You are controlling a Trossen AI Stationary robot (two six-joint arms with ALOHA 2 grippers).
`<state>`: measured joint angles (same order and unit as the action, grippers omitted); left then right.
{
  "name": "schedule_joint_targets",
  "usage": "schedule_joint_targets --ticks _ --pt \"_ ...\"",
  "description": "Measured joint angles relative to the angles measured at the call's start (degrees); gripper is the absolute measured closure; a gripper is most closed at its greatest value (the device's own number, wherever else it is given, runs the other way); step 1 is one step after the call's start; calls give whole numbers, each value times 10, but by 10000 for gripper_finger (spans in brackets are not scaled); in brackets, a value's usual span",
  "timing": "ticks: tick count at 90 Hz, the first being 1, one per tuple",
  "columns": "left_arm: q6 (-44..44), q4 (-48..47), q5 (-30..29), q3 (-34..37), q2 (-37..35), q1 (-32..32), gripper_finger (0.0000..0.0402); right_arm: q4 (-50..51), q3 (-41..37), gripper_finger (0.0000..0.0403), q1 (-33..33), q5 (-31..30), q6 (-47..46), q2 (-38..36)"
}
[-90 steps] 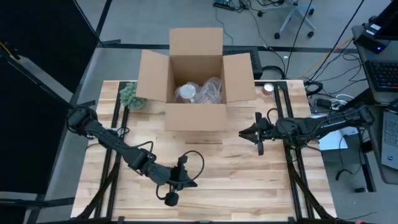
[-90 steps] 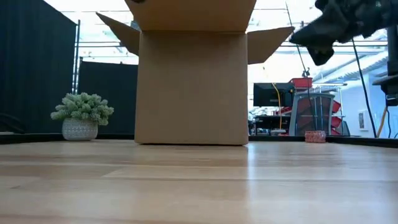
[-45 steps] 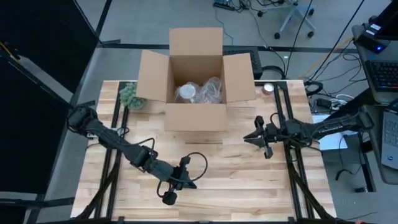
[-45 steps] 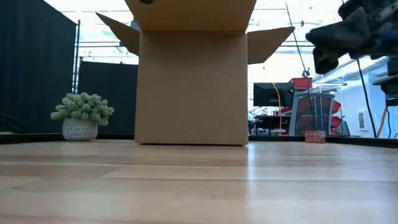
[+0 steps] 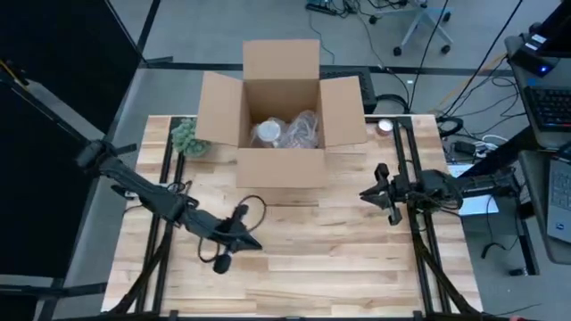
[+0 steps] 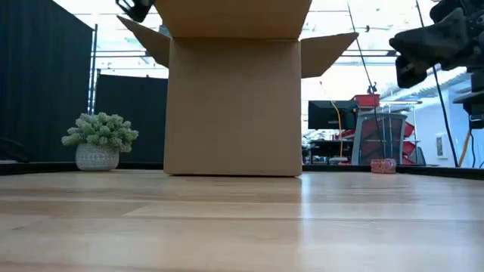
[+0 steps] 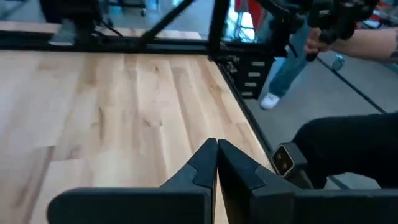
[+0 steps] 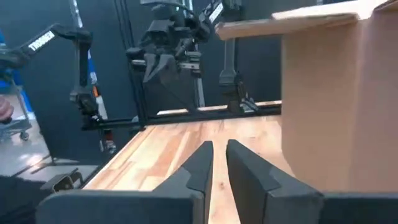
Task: Wrap mug
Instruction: Return to Home Position
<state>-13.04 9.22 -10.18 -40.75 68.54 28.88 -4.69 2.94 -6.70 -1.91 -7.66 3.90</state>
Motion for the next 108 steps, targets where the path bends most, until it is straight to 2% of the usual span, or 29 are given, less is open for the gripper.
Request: schedule_joint_targets --ticks 10,50,74,108 --pt "0 5 -18 35 -41 0 402 25 0 371 0 -16 2 -17" --pt "43 78 -18 190 -172 0 402 36 -22 371 0 -12 17 -35" --pt "48 95 53 270 -282 0 402 34 -22 371 0 -12 8 -35" --pt "30 84 105 337 -407 0 402 33 -22 371 0 -12 8 -35"
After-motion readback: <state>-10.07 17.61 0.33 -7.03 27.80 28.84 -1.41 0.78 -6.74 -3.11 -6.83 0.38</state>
